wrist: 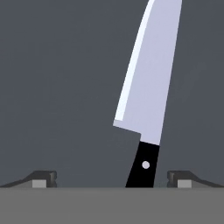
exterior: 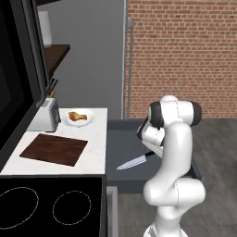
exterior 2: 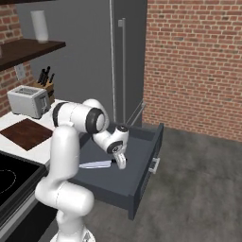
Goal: Pick up the knife from the drawer and place it on the cutting board. Then place the meat from the plate to the cutting board.
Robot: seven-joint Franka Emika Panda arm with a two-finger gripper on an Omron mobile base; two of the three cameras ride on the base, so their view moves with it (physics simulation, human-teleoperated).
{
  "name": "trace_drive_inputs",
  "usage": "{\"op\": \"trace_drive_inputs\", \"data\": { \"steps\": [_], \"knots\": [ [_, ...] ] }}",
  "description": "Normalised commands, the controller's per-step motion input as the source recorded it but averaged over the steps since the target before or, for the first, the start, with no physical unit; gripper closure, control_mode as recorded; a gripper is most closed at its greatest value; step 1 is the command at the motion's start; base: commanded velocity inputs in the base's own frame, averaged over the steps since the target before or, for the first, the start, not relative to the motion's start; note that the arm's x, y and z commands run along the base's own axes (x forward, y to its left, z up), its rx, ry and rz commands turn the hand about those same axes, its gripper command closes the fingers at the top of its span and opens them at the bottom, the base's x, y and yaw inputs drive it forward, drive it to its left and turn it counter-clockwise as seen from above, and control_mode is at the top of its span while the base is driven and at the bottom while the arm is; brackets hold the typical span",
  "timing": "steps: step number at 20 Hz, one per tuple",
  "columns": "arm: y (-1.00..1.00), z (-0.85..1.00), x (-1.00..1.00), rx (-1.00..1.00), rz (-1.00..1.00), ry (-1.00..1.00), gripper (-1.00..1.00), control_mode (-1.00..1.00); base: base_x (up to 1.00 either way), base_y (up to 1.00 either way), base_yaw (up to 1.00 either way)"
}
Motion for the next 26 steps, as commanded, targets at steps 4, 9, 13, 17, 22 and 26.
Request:
{"op": "trace_drive_inputs", "data": {
  "steps": [4,9,13,17,22,26],
  "knots": [
    [0.0,0.0,0.27,0.0,0.0,0.01,-1.0,-1.0,0.0,0.0,0.0],
    [0.0,-0.03,0.18,0.0,0.0,0.04,-1.0,-1.0,0.0,0.0,0.0],
    [0.02,-0.18,0.01,0.0,0.0,0.11,-1.0,-1.0,0.0,0.0,0.0],
    [0.09,-0.27,0.01,0.0,0.0,0.09,-1.0,-1.0,0.0,0.0,0.0],
    [0.0,-0.18,0.0,0.0,0.0,0.04,-1.0,-1.0,0.0,0.0,0.0],
    [0.01,-0.19,0.0,0.0,0.0,0.04,-1.0,-1.0,0.0,0.0,0.0]
  ]
}}
